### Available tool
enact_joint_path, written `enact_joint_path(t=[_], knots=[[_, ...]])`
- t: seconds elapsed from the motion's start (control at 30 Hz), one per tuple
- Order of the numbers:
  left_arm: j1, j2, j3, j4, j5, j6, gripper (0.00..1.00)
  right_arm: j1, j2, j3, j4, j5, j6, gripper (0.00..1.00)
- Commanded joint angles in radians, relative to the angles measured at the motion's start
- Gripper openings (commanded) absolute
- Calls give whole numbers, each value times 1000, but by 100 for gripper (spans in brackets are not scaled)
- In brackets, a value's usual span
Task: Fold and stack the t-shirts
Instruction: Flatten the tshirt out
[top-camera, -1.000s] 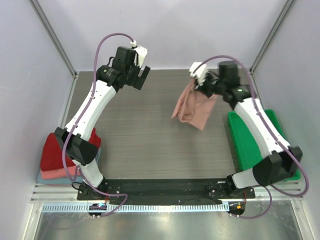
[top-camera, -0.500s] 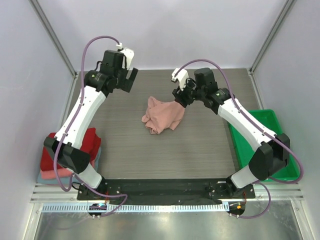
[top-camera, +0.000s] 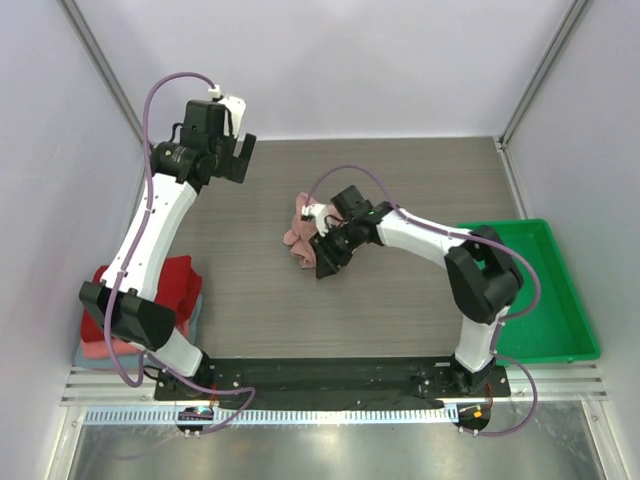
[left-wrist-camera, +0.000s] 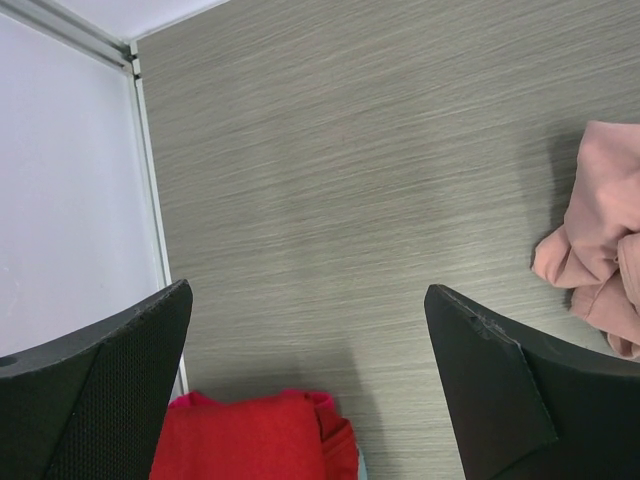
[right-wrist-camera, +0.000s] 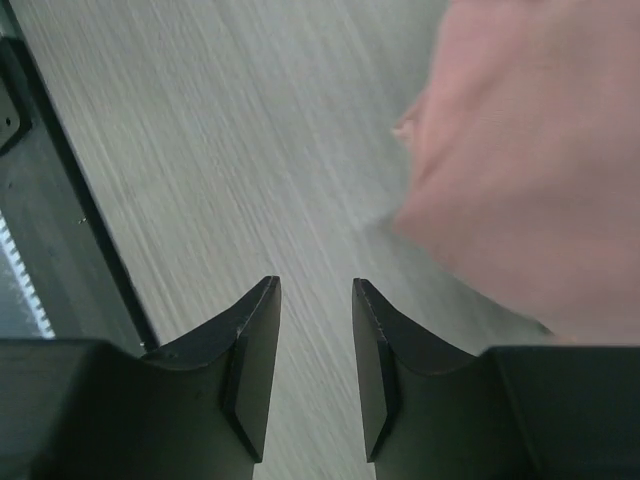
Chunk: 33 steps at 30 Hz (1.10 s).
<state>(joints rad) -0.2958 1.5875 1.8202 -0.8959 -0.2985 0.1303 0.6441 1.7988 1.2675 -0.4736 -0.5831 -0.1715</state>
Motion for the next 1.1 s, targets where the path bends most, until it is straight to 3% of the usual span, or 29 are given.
enact_joint_path(t=[0.0, 0.13, 0.8, 0.97, 1.07], knots=[[10, -57, -10, 3, 15, -15, 99, 12, 90, 104, -23, -23, 35, 41], [15, -60, -18, 2, 16, -14, 99, 9, 160, 176, -33, 5, 75, 45], [29, -52, 4, 11, 18, -15, 98, 8, 195, 213, 67, 370, 147, 40], [29, -50, -4, 17, 7, -8, 98, 8, 212, 221, 78, 374, 142, 25], [32, -41, 7, 18, 7, -9, 98, 8, 214, 216, 82, 423, 135, 32]])
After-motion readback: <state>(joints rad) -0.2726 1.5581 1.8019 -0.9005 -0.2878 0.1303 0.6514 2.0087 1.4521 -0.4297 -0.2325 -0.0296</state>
